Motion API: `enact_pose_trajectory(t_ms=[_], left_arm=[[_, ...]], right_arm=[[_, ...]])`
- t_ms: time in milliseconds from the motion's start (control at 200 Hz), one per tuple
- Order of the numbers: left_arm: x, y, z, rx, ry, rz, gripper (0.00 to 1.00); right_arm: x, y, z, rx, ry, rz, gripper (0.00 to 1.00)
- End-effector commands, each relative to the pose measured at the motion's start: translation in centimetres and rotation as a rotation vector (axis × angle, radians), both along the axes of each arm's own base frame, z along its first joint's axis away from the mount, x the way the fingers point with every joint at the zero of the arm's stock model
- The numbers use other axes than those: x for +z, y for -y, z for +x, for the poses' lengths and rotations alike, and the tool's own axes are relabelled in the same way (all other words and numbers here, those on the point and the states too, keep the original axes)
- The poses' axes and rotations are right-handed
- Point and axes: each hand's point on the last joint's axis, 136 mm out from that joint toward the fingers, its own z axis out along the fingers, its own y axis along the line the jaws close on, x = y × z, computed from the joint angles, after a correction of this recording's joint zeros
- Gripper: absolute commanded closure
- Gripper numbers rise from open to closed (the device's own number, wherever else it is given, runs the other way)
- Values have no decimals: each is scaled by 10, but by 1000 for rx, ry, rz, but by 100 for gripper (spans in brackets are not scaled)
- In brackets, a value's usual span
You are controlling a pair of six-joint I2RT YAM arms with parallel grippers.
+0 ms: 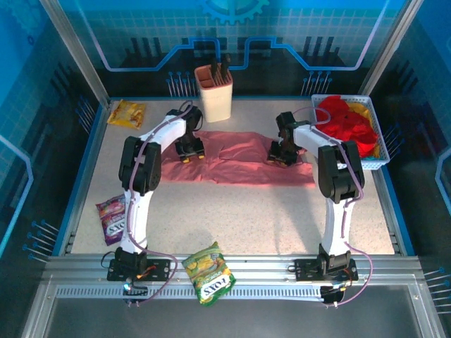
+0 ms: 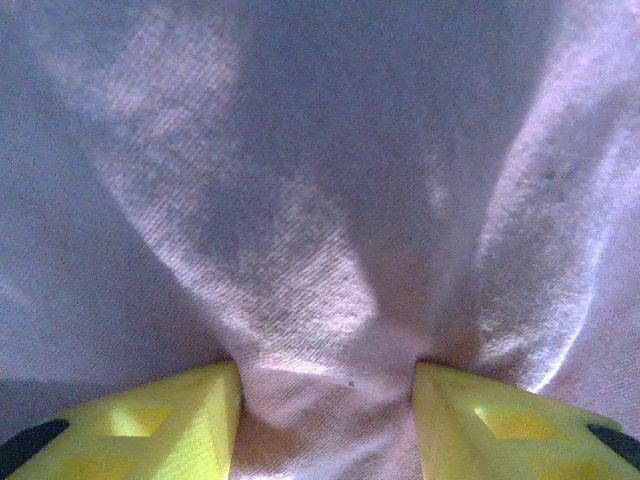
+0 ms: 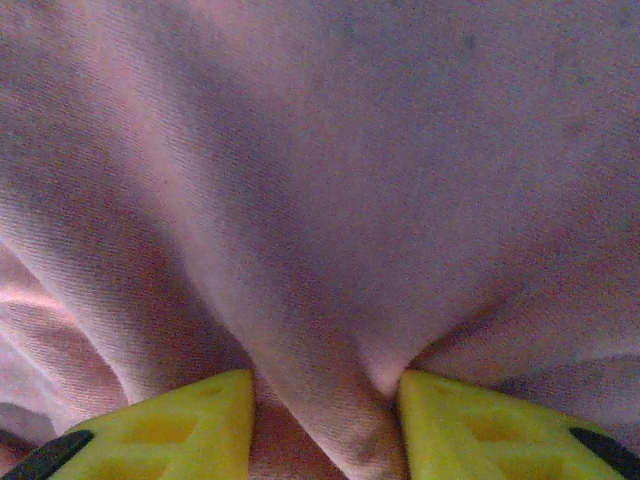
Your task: Fold and stack the t-shirts
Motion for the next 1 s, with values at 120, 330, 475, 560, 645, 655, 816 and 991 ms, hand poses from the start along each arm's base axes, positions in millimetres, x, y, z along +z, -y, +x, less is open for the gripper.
enact_pose_trajectory(t_ms=[120,330,475,560,645,655,816,991], left_arm=[[-24,58,-33,-130,-128,-57,51],[-19,112,-35,-265,-118,-56,52],[-8,151,-22,-345,-75,-90,51],[0,178,-16,-400,-34,-128,50],[5,203,-11,-432,3,-191,49],[5,205,-11,-437,9,-196,48],[14,220,2,-464,84,-237,46],[77,215,17,-529,245,-243,35]], right_arm=[[-7,-23,-69,46,-142,-4,57],[-8,-60,-135,108,-173,20,56],[-12,-81,-182,136,-185,-10,57],[-9,-96,-202,150,-164,-14,57],[-5,-110,-216,152,-135,-38,56],[-5,-112,-217,152,-129,-36,56],[2,-122,-219,145,-69,-53,55],[65,-101,-200,199,146,-120,32]])
